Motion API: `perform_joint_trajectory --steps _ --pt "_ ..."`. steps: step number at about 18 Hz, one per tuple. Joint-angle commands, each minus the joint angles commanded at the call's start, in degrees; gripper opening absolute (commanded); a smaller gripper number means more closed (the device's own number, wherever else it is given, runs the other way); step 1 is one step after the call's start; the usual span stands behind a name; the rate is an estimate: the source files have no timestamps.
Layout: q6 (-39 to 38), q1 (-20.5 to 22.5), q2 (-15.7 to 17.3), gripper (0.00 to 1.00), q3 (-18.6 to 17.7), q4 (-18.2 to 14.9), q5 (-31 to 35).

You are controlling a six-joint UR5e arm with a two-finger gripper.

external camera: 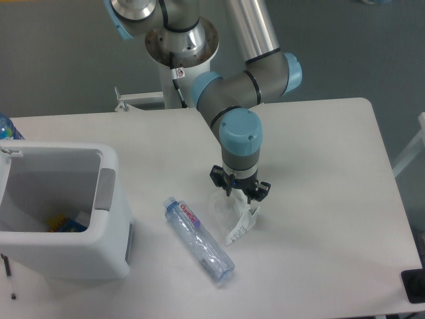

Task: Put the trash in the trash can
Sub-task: 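Close the gripper on the crumpled white wrapper, then lift the wrapper and carry it over the white trash bin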

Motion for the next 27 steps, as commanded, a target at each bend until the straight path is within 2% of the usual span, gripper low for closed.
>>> perform_joint_trajectory --steps 5,9,16,20,27 --pt "0.1 0.0 0.0 0.03 0.4 0.0 -0.1" --pt "0.5 0.6 0.3 0.00 0.7 0.0 -0.2" --pt "2.7 4.7 1.8 0.00 1.5 -0.1 -1.4" --pt "3.3 6.9 2.9 0.00 1.5 -0.2 -9.9" --pt "2.8 8.3 3.4 0.00 1.4 -0.1 -18.2"
